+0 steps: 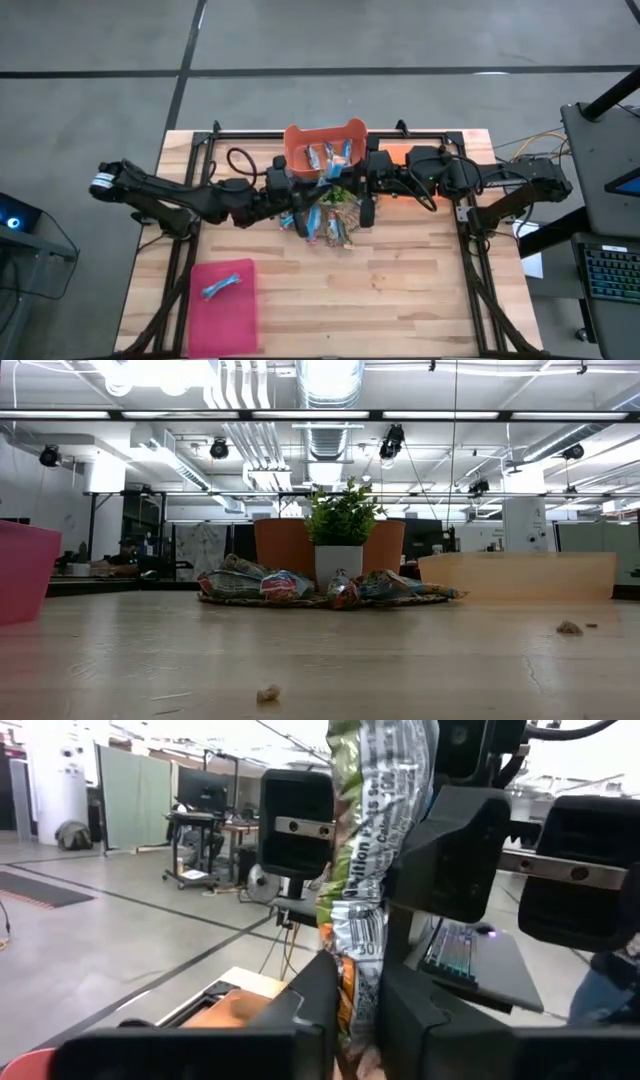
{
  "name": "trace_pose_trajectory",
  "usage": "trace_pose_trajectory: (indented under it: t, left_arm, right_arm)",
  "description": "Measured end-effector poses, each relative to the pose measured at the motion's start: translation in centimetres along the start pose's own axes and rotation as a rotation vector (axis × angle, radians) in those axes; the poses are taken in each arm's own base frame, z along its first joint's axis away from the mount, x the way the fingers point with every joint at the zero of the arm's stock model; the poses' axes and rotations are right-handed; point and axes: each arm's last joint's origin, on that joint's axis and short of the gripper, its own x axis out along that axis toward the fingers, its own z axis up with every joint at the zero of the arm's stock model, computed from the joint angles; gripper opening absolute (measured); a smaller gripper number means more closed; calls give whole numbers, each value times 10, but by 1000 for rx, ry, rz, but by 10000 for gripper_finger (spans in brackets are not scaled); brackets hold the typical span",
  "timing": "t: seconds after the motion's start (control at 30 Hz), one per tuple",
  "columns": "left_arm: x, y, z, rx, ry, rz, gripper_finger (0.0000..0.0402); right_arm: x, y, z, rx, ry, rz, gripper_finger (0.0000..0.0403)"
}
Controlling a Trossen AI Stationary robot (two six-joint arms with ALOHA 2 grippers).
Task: Pick and place Granola Bars by type
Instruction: Put the orange granola bar into the orange bin
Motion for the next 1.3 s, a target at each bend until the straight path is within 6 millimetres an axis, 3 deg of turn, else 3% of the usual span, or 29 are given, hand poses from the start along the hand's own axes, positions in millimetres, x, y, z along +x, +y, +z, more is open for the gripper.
trace_pose_trajectory:
  t: [0.27, 0.47, 0.97, 1.3]
  left_arm:
    - [-20, 13, 13, -9, 68, 75, 149]
    - [-40, 29, 18, 29, 145, 222, 208]
    - [-76, 49, 36, 4, 154, 228, 216]
    - [-82, 51, 31, -50, 237, 153, 216]
  right_arm:
    - [-16, -3, 3, -5, 53, -21, 17]
    - [-54, -17, 13, 43, 92, -195, 17]
    - [-150, -66, -3, 255, 293, -797, 9]
    - [-176, -97, -28, 484, 523, -1112, 9]
